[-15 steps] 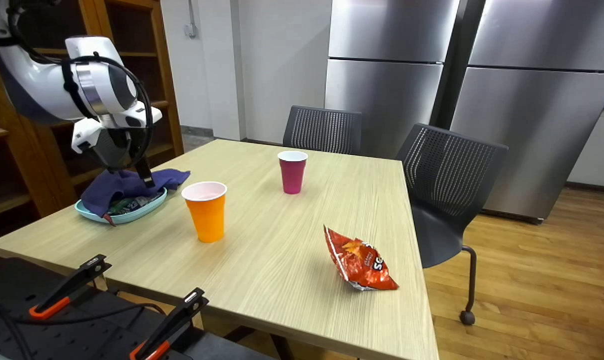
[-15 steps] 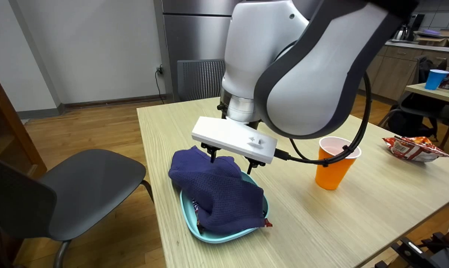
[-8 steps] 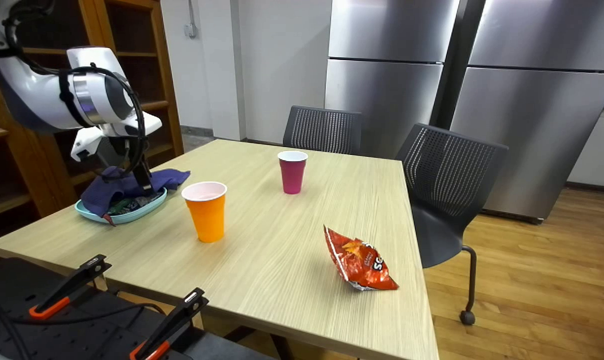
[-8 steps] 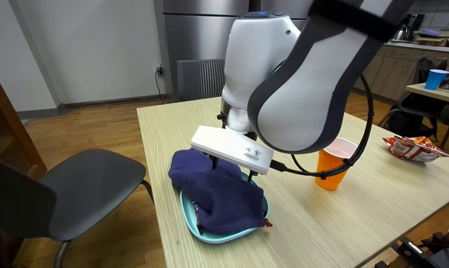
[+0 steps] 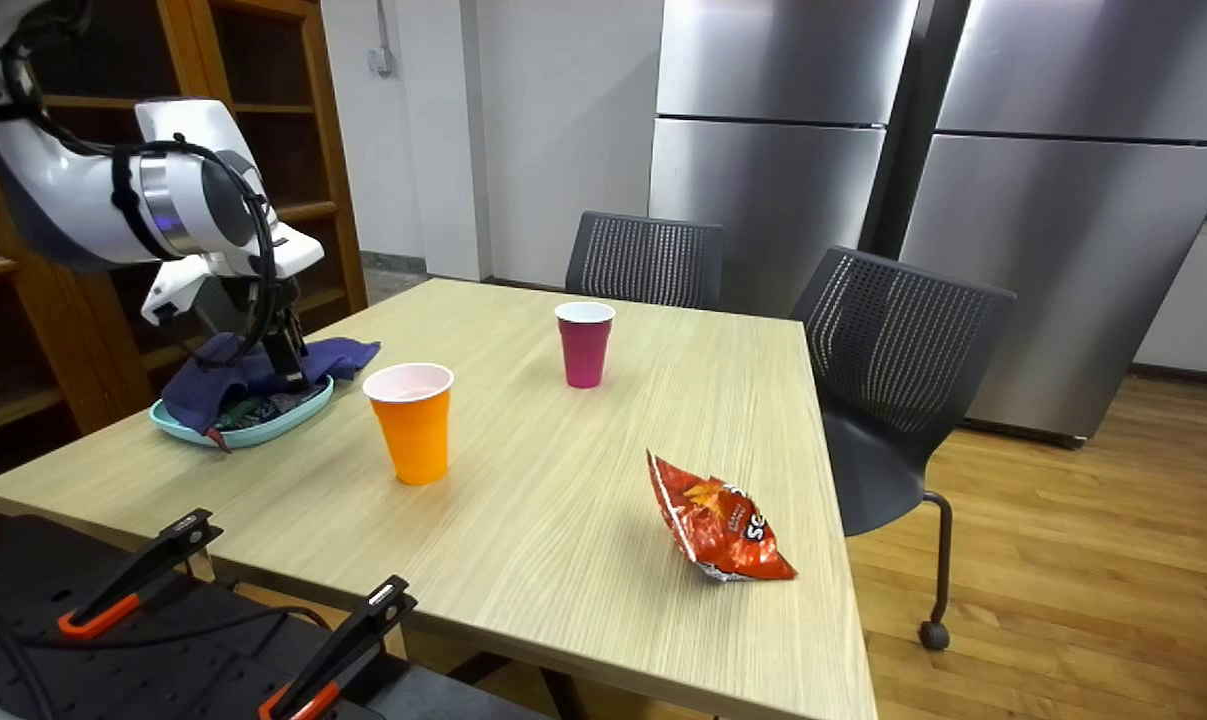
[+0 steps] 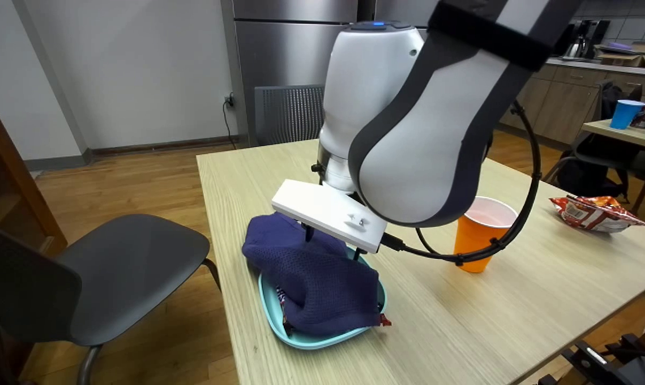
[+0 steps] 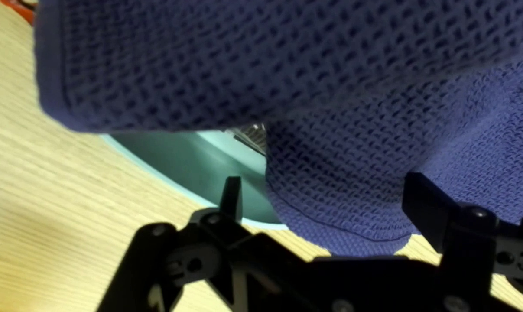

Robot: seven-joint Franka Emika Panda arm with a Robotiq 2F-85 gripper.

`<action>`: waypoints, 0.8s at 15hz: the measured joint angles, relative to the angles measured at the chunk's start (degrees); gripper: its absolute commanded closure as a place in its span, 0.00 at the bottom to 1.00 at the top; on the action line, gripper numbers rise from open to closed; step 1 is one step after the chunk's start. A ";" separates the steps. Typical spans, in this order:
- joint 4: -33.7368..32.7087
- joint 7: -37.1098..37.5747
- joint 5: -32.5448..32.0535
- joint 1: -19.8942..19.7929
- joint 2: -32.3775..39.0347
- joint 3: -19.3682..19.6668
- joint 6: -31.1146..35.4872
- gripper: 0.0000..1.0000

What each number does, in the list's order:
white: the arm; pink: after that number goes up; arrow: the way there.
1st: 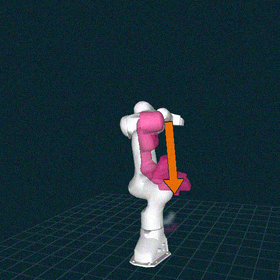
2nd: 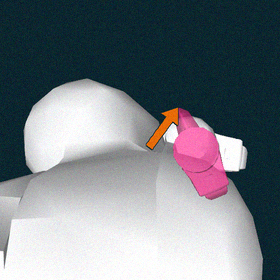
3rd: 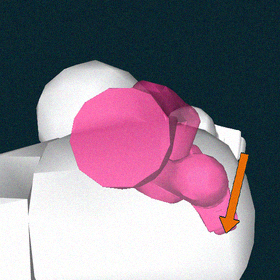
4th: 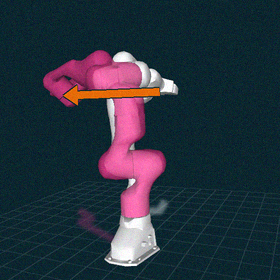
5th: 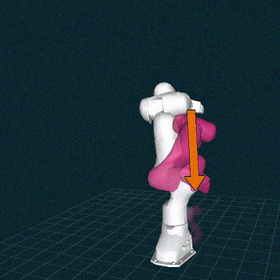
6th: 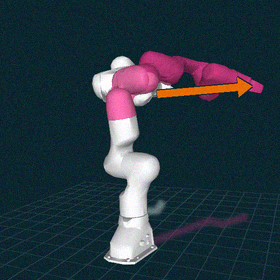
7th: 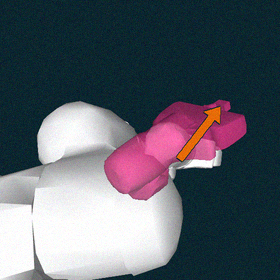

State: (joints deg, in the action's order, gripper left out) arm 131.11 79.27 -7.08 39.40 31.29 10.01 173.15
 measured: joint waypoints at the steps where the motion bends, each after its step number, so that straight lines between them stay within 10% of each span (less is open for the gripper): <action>1: 0.00 0.00 0.48 0.33 0.07 0.36 0.17 0.44; 8: 0.00 0.00 2.84 1.78 0.41 1.97 1.09 0.97; 12: 0.00 -0.16 3.30 2.66 0.39 2.52 1.44 0.99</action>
State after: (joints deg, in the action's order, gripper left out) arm 131.11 79.11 -3.78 42.06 31.68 12.54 174.59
